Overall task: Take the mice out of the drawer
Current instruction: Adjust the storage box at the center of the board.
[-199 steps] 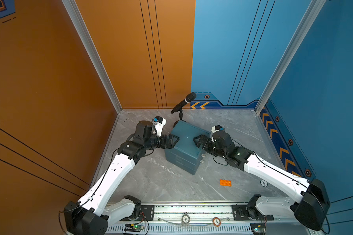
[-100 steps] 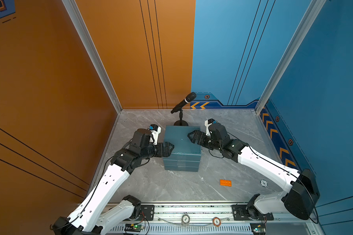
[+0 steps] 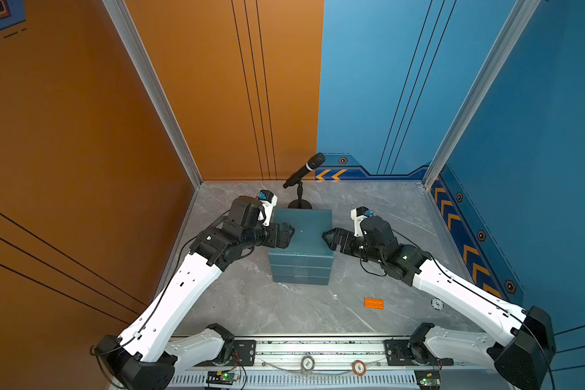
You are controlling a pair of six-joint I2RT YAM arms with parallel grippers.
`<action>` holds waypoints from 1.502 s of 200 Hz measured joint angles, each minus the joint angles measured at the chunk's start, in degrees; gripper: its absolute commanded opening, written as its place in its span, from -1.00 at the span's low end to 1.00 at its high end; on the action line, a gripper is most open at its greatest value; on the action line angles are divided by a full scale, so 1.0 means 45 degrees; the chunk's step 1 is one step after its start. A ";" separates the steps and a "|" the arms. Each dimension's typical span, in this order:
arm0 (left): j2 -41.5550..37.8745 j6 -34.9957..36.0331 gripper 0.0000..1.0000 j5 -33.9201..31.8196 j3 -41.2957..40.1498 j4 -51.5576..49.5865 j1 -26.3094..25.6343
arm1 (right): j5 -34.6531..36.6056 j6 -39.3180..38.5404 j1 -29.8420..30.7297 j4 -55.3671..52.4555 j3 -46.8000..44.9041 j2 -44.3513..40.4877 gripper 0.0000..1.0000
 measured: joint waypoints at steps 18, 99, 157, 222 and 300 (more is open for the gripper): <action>0.0287 0.0340 0.95 -0.0515 0.0277 0.0005 -0.0690 | -0.0627 0.0000 0.0000 0.0418 -0.0593 -0.0277 0.99; 0.1938 0.0811 0.95 0.0073 0.1452 0.0466 -0.0291 | -0.2186 -0.0015 0.0612 0.2832 -0.0675 0.0525 1.00; 0.2171 0.0811 0.95 0.0840 0.1452 0.0782 0.1005 | -0.2623 -0.0301 0.0656 0.3677 0.0860 0.3021 0.99; 0.2681 0.1253 0.95 0.0874 0.1132 0.1214 0.1200 | -0.3235 -0.0471 -0.0092 0.4206 0.1433 0.3837 0.94; 0.1481 0.1710 0.95 0.1729 -0.1579 0.3789 0.1889 | -0.3104 -0.0151 -0.1171 0.4736 -0.0670 0.1885 0.62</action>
